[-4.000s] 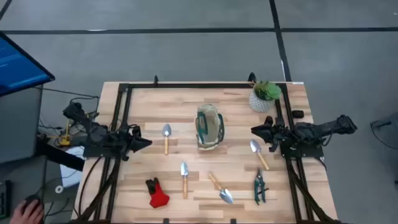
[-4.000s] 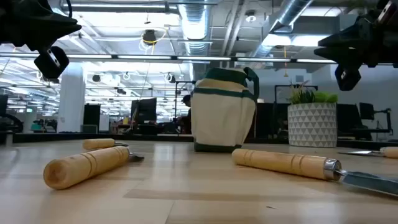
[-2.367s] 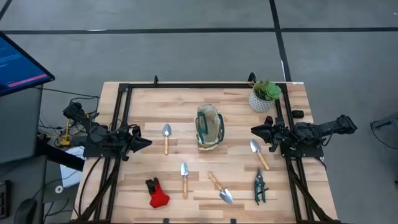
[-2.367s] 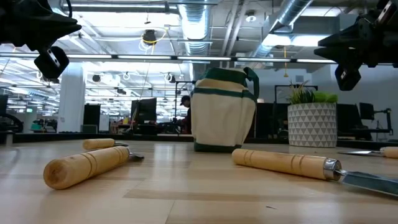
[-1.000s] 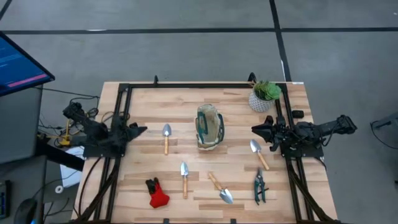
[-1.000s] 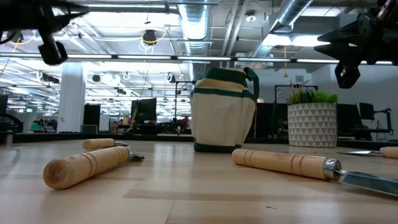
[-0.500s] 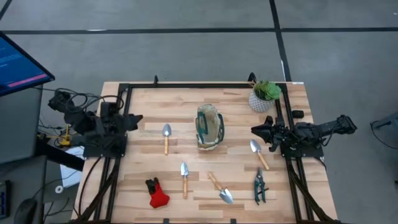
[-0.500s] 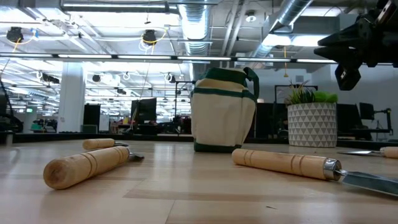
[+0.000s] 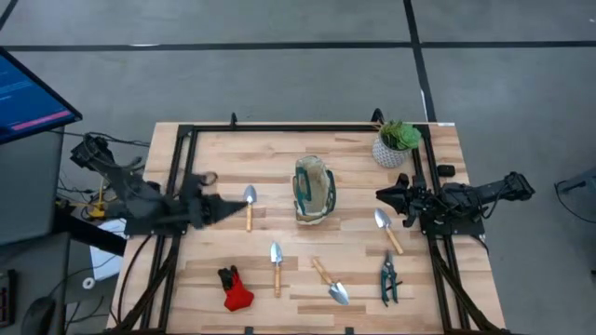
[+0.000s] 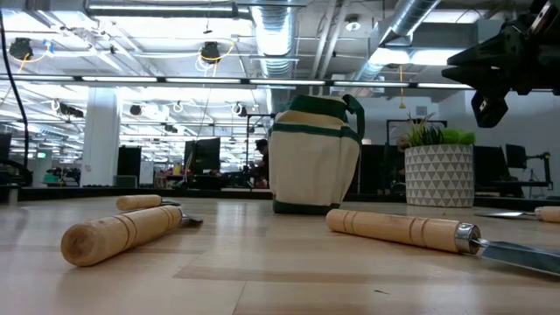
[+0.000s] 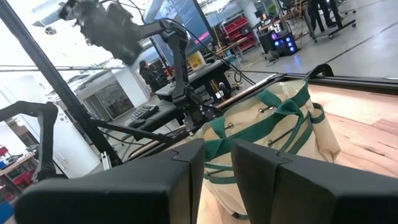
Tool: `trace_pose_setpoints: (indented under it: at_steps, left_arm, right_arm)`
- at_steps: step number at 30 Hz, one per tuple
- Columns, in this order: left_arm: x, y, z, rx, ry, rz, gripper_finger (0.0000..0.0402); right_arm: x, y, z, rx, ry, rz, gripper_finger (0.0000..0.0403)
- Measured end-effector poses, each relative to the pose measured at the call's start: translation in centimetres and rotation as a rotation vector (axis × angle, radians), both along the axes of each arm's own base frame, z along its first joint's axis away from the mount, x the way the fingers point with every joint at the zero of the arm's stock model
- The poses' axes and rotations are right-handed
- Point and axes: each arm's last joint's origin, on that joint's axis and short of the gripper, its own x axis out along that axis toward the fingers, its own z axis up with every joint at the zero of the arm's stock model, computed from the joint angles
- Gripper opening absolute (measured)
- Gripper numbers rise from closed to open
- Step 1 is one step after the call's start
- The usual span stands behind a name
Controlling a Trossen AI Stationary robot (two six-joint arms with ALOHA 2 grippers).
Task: Pick & Place Garden tools in Gardening bag
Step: Put the red gloves into the gardening bag
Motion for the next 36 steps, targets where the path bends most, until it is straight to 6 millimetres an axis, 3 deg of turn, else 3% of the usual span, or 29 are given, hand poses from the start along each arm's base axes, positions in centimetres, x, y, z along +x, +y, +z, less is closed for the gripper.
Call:
trace_pose_setpoints:
  at_steps: [6, 11, 17, 27, 36]
  left_arm:
    - [1.0, -1.6, -3.8, -0.280, 0.271, -0.156, 0.0001]
    - [1.4, -3.4, -7.2, -0.516, 0.612, -0.272, 0.0001]
    - [1.1, -4.3, -10.2, -0.639, 0.961, -0.270, 0.0001]
    - [0.9, -4.0, -8.7, -0.544, 1.163, -0.047, 0.0001]
    - [2.0, -4.6, -9.3, -0.483, 1.092, -0.011, 0.0004]
  right_arm:
    - [0.0, 0.0, 0.0, 0.000, 0.000, 0.000, 0.0076]
    - [0.0, 0.0, 0.0, 0.000, 0.000, 0.000, 0.0076]
    - [0.0, 0.0, 0.0, 0.000, 0.000, 0.000, 0.0076]
    - [0.0, 0.0, 0.0, 0.000, 0.000, 0.000, 0.0076]
    - [0.0, 0.0, 0.0, 0.000, 0.000, 0.000, 0.0076]
